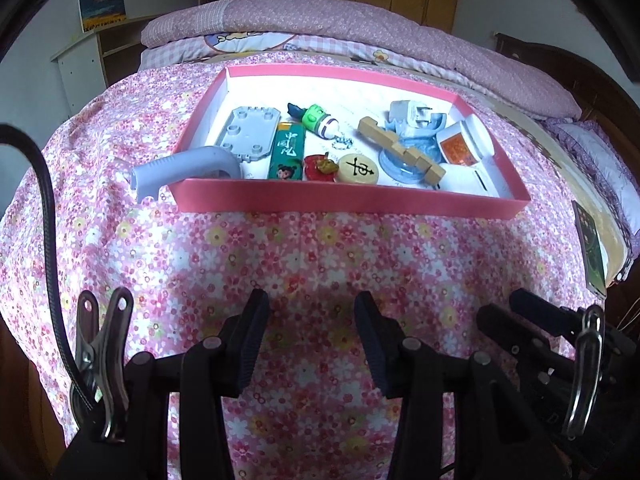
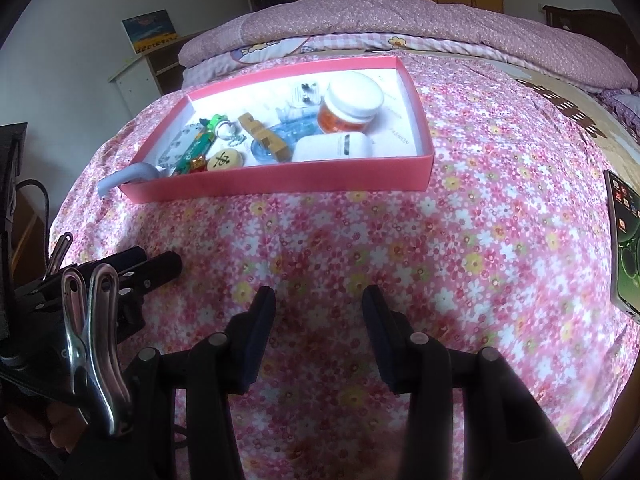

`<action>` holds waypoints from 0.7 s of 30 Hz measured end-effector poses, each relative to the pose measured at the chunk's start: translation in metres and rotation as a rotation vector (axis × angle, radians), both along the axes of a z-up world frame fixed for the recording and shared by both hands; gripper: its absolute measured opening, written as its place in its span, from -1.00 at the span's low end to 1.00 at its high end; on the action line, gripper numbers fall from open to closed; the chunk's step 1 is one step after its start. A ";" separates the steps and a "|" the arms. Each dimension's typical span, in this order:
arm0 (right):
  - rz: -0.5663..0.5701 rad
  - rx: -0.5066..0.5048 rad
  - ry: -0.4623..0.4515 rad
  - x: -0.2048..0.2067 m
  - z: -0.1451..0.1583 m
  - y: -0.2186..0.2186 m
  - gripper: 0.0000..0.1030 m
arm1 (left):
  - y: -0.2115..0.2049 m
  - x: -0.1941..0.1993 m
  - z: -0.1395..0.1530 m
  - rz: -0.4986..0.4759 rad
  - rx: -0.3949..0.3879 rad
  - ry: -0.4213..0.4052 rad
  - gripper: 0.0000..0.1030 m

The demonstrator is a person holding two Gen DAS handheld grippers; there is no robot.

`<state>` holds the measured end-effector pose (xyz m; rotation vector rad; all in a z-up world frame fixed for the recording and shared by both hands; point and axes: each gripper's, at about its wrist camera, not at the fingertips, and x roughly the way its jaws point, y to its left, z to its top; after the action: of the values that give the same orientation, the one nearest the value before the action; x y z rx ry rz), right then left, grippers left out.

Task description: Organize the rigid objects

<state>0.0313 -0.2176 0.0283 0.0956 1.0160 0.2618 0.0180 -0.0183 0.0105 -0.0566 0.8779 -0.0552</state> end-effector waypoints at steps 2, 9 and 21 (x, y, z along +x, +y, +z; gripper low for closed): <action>-0.004 0.002 -0.004 0.000 -0.001 0.000 -0.09 | -0.001 0.001 -0.002 -0.002 0.008 -0.003 -0.07; -0.001 0.000 -0.018 -0.001 -0.001 0.002 -0.03 | -0.005 0.001 -0.003 -0.009 0.026 -0.009 -0.01; -0.002 0.000 -0.022 -0.002 -0.001 0.002 0.00 | -0.007 0.001 -0.002 -0.012 0.033 -0.007 0.04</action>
<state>0.0290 -0.2154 0.0269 0.0935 0.9940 0.2601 0.0185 -0.0252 0.0080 -0.0199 0.8723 -0.0521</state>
